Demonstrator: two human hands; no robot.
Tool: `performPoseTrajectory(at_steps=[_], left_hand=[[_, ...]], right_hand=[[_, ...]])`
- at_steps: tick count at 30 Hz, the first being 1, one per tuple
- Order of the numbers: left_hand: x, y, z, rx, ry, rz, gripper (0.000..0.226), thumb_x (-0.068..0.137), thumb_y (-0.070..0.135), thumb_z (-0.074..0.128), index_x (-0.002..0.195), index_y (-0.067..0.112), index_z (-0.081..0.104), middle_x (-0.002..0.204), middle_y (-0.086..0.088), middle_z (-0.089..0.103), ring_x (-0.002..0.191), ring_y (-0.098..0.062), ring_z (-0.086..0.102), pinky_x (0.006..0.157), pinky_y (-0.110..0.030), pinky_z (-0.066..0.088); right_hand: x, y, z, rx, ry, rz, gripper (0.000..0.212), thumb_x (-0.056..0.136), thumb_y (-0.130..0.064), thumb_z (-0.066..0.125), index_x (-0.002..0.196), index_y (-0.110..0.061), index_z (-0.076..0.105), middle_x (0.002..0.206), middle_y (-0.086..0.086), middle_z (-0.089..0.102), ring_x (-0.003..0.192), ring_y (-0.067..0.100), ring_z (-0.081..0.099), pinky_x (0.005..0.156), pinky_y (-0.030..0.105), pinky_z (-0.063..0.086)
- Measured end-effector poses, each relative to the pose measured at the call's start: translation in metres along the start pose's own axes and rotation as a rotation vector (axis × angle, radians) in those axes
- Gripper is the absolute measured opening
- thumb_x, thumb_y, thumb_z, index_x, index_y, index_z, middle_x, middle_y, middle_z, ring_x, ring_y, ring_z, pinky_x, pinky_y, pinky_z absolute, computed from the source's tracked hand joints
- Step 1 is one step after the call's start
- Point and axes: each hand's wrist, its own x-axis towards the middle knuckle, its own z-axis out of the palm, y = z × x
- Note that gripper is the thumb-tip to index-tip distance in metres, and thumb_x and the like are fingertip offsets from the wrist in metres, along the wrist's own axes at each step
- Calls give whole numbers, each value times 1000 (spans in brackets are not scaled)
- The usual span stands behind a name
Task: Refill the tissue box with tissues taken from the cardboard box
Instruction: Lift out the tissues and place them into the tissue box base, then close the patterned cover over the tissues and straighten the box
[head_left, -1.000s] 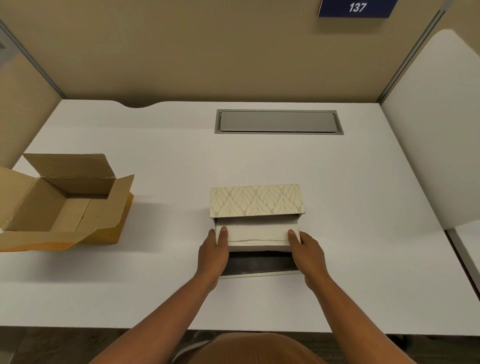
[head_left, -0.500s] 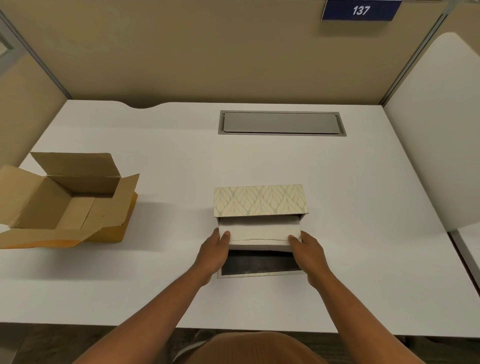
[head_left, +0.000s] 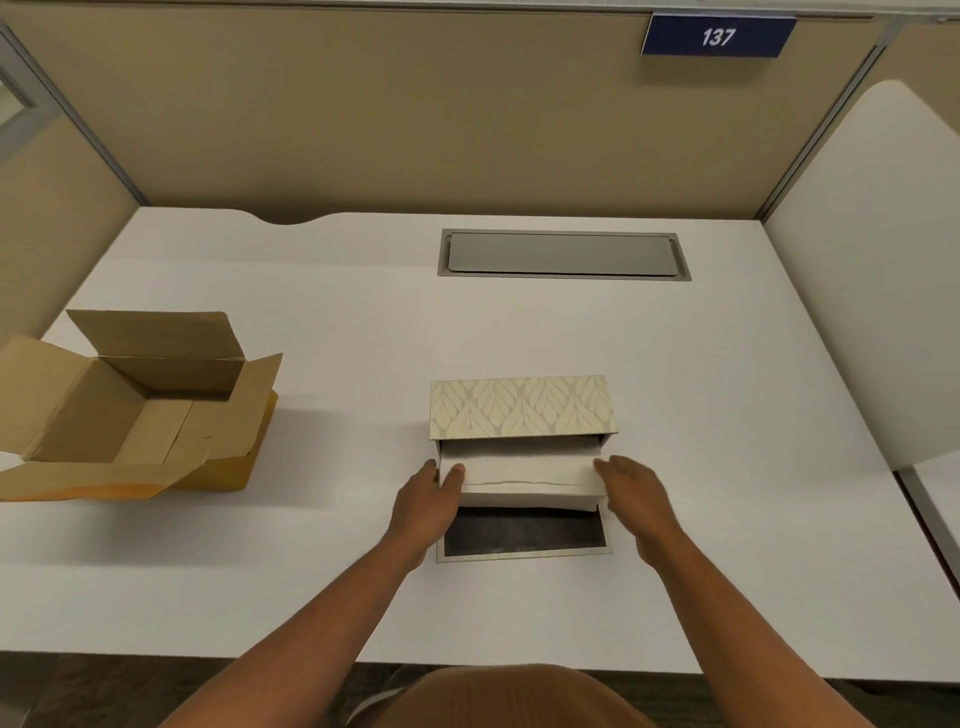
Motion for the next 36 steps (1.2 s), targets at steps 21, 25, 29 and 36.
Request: performPoseTrajectory(at_steps=[21, 25, 29, 36], left_hand=[[-10, 40, 50, 1160, -42, 1313, 85, 72, 44, 82, 137, 6, 43, 141, -18, 50, 122, -34, 50, 101, -45, 47], [-1, 51, 79, 1148, 18, 1099, 107, 60, 53, 86, 143, 5, 36, 135, -14, 52, 115, -31, 52, 92, -44, 49], [8, 56, 91, 1141, -7, 932, 99, 62, 54, 84, 139, 11, 40, 123, -9, 61, 102, -29, 60, 79, -41, 49], [17, 53, 95, 1079, 2, 903, 76, 73, 55, 77, 130, 15, 47, 103, -6, 67, 84, -26, 64, 65, -35, 43]], right_hand=[[24, -48, -27, -360, 72, -421, 29, 97, -28, 59, 114, -8, 68, 114, 9, 72, 99, 25, 67, 86, 33, 49], [23, -49, -28, -384, 67, -429, 30, 97, -26, 59, 118, -6, 67, 118, 11, 71, 106, 25, 65, 89, 31, 47], [22, -49, -27, -387, 68, -431, 30, 97, -26, 58, 118, -7, 67, 119, 10, 71, 109, 24, 64, 87, 25, 43], [27, -46, -28, -393, 72, -433, 29, 97, -28, 57, 116, -9, 68, 119, 7, 71, 109, 21, 64, 83, 23, 40]])
